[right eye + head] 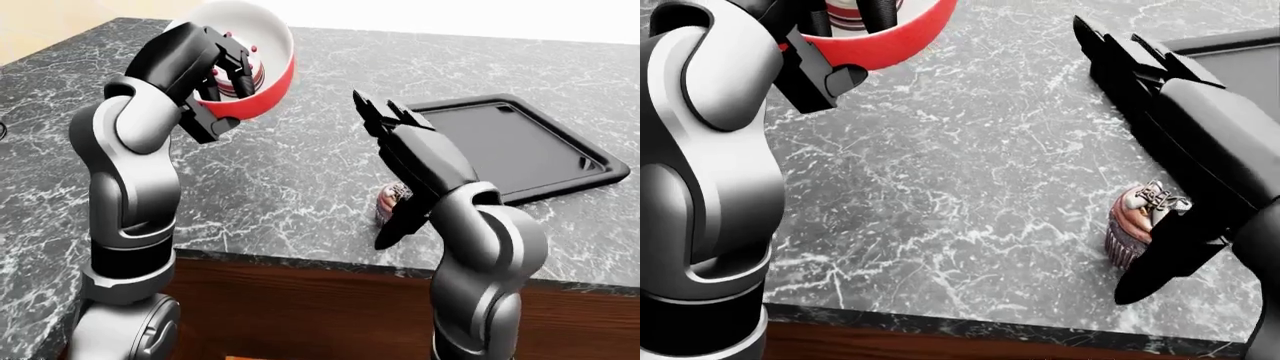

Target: Pick up the bowl with cake and place it on the tray. Pick up the cupcake and place it on the tray.

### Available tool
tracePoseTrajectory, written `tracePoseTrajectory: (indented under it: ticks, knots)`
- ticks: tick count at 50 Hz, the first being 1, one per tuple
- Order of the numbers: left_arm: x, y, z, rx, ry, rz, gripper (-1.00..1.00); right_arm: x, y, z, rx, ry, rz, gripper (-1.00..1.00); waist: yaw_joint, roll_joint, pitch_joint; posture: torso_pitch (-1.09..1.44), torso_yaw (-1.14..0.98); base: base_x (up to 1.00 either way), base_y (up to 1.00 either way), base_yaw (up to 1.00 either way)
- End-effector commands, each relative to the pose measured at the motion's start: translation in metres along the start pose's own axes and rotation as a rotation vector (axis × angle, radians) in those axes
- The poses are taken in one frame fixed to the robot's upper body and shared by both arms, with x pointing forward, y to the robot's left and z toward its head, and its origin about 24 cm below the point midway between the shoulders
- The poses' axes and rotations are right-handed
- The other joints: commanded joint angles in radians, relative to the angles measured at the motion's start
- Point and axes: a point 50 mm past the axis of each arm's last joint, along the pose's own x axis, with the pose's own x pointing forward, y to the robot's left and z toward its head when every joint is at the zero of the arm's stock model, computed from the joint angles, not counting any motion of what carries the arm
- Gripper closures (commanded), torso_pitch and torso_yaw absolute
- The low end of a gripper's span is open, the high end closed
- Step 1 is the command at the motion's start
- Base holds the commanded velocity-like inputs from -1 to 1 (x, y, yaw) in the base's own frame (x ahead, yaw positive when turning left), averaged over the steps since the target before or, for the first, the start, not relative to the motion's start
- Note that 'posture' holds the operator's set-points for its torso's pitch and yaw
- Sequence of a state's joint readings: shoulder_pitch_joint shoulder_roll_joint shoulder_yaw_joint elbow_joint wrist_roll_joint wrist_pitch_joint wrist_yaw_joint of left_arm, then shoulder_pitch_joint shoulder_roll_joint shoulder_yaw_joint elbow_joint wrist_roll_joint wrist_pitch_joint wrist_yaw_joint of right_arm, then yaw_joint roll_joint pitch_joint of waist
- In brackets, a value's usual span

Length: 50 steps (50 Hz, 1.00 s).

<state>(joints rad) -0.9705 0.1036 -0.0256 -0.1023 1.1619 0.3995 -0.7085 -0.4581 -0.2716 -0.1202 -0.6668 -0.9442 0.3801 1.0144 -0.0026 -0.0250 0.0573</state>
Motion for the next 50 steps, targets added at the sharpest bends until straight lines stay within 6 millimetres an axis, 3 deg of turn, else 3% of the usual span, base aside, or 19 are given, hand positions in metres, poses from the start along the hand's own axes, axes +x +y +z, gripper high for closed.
tracePoseTrajectory:
  ticks: [1, 18, 33, 37, 38, 42, 50]
  knots:
    - [-0.007, 0.025, 0.014, 0.022, -0.06, 0.134, 1.0, -0.003, -0.008, 0.003, -0.034, -0.013, -0.06, -1.0, 0.0, 0.0, -0.032, 0.0, 0.0, 0.0, 0.0, 0.0]
    - [-0.006, 0.025, 0.014, 0.022, -0.061, 0.136, 1.0, 0.013, 0.011, -0.031, -0.042, 0.087, -0.013, -1.0, 0.002, -0.004, -0.035, 0.0, 0.0, 0.0, 0.0, 0.0]
    - [-0.006, 0.023, 0.013, 0.023, -0.061, 0.134, 1.0, 0.018, 0.026, -0.049, -0.038, 0.132, 0.005, -1.0, 0.007, -0.019, -0.038, 0.0, 0.0, 0.0, 0.0, 0.0]
    - [-0.006, 0.023, 0.014, 0.024, -0.062, 0.134, 1.0, 0.017, 0.025, -0.048, -0.036, 0.132, 0.005, -0.56, 0.008, -0.023, -0.038, 0.0, 0.0, 0.0, 0.0, 0.0]
    - [-0.005, 0.022, 0.014, 0.025, -0.062, 0.134, 1.0, 0.017, 0.025, -0.048, -0.036, 0.132, 0.005, -0.56, 0.009, -0.024, -0.038, 0.0, 0.0, 0.0, 0.0, 0.0]
    - [-0.006, 0.023, 0.014, 0.025, -0.062, 0.135, 1.0, 0.017, 0.025, -0.05, -0.035, 0.136, 0.004, -0.15, 0.007, -0.026, -0.035, 0.0, 0.0, 0.0, 0.0, 0.0]
    - [-0.006, 0.023, 0.014, 0.027, -0.062, 0.135, 1.0, 0.016, 0.024, -0.052, -0.034, 0.141, 0.002, 0.33, 0.007, -0.027, -0.033, 0.0, 0.0, 0.0, 0.0, 0.0]
